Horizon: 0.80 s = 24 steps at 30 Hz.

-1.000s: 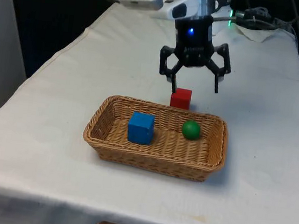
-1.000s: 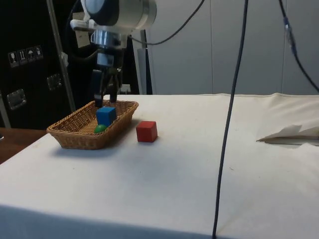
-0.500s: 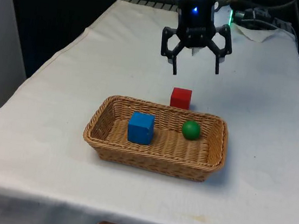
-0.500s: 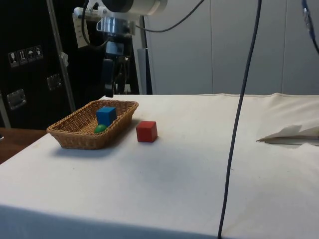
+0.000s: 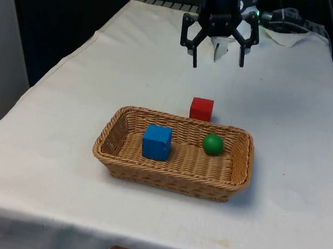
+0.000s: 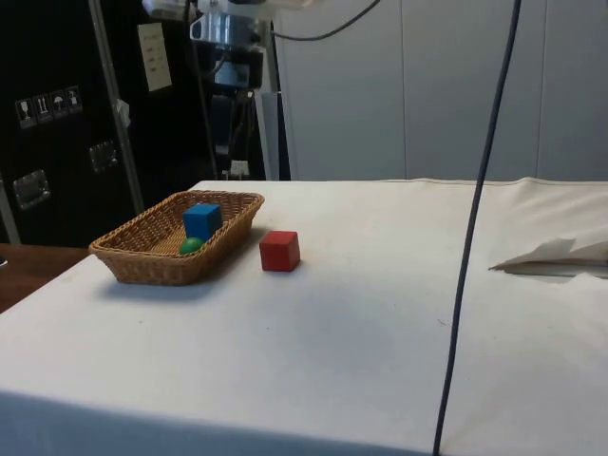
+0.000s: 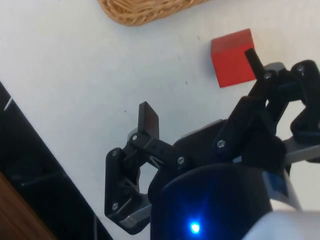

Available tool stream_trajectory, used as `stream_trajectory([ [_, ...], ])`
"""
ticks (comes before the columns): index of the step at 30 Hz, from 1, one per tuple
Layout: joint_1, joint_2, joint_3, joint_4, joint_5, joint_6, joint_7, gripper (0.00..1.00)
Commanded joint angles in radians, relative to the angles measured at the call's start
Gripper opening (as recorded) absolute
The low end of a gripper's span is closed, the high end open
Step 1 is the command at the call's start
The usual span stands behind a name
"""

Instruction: Place all non-red objects into the basket.

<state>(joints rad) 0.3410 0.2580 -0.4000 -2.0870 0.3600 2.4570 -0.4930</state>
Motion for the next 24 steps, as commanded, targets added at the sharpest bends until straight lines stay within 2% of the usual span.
stream_trajectory([
  [1, 0.009, -0.009, -0.007, -0.010, -0.023, 0.005, 0.014, 1.00],
  [5, 0.009, -0.041, -0.003, -0.032, -0.052, 0.005, 0.014, 1.00],
  [6, 0.002, -0.034, 0.003, -0.024, -0.032, -0.001, 0.000, 1.00],
  [7, 0.009, -0.046, -0.002, -0.036, -0.057, 0.005, 0.014, 1.00],
  [13, 0.009, -0.085, 0.008, -0.065, -0.091, 0.005, 0.015, 1.00],
  [14, 0.010, -0.090, 0.009, -0.069, -0.094, 0.006, 0.015, 1.00],
  [15, 0.003, -0.084, 0.014, -0.062, -0.075, -0.001, 0.000, 1.00],
  [16, 0.010, -0.094, 0.011, -0.073, -0.096, 0.006, 0.014, 1.00],
  [24, 0.009, -0.122, 0.033, -0.105, -0.099, 0.012, 0.003, 1.00],
])
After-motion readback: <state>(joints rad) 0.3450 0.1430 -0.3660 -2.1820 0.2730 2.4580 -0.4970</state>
